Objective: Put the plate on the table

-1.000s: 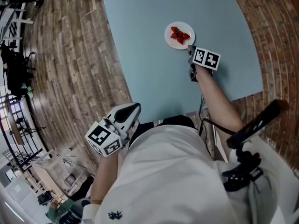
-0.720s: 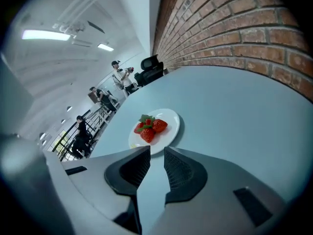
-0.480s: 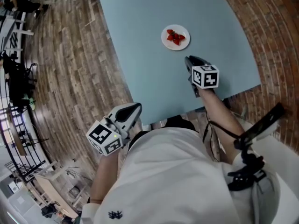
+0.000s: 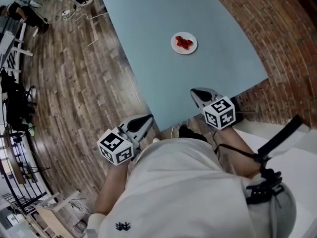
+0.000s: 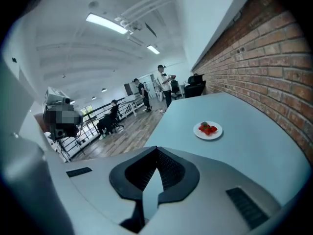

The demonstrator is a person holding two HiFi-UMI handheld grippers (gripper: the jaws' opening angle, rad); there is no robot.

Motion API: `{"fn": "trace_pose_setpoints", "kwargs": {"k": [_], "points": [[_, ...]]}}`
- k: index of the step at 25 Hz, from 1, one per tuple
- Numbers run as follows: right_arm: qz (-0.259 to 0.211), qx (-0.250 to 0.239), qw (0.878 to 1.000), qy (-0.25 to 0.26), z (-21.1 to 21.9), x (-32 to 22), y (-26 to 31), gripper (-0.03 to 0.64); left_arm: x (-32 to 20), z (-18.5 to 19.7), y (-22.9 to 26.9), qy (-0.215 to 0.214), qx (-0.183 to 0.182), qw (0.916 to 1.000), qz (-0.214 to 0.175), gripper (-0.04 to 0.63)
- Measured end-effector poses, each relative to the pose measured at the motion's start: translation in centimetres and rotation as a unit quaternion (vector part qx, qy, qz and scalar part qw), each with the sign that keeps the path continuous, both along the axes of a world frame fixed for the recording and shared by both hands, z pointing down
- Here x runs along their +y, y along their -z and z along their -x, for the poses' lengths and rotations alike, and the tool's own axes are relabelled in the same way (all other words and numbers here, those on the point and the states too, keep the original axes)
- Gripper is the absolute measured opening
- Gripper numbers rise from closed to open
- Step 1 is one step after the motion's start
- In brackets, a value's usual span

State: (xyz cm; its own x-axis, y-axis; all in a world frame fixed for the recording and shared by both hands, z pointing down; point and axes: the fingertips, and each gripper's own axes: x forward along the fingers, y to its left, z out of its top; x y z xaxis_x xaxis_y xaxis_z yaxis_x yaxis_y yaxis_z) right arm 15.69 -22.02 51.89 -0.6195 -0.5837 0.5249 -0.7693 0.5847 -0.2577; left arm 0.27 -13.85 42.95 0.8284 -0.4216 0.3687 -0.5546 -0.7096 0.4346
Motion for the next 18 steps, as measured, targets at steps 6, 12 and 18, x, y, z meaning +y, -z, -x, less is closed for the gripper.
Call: {"fn": "trace_pose_setpoints", "kwargs": {"k": [6, 12, 18], "points": [[-0.042, 0.001, 0.999, 0.013, 4.4, 6.5, 4.3, 0.008, 5.1, 3.1, -0.5, -0.019, 0.013, 0.9997, -0.007, 0.0], [-0.053, 0.008, 0.998, 0.019, 8.6, 12.9, 5.9, 0.008, 10.2, 5.8, -0.6, -0.033, 0.031, 0.999, -0.003, 0.0], [-0.07, 0.002, 0.997, 0.013, 11.4, 18.0, 7.3, 0.008, 13.7, 8.1, 0.2, -0.056, 0.033, 0.9976, -0.022, 0.0]]}}
